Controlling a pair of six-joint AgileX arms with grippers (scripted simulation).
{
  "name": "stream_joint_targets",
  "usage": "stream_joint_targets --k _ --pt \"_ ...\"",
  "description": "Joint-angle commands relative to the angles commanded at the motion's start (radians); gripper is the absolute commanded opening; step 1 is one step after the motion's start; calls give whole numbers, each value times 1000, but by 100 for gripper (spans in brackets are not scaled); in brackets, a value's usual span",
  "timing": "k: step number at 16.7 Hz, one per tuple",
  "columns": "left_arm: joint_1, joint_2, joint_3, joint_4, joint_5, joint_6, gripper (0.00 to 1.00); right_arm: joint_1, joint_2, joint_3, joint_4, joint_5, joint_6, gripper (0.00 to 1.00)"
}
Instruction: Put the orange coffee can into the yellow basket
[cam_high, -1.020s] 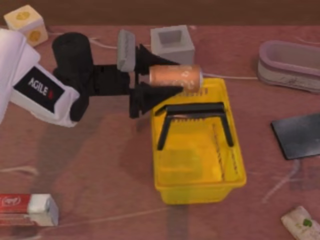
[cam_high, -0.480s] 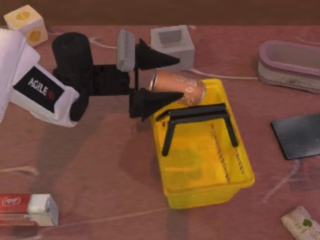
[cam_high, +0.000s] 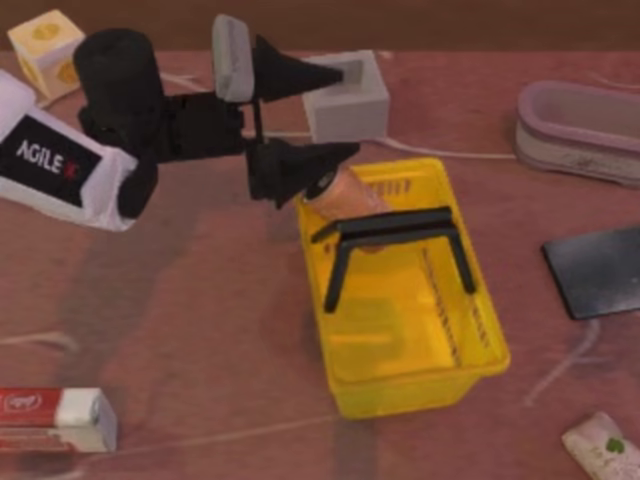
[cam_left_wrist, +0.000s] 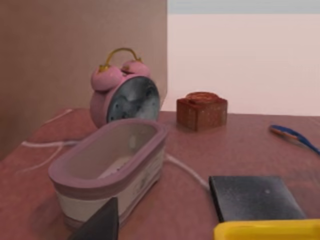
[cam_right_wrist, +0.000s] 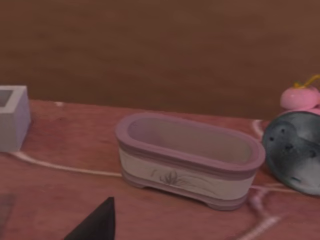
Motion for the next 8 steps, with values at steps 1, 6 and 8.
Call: stream_joint_targets --k 1,6,8 --pt "12 -52 -14 -20 -29 -12 100 18 56 52 -37 0 -26 100" --pt "85 -420 -135 -171 -228 -79 100 132 426 397 -277 2 -201 100" --pt "119 -614 -211 -253 -330 -103 100 186 601 561 -391 3 -283 100"
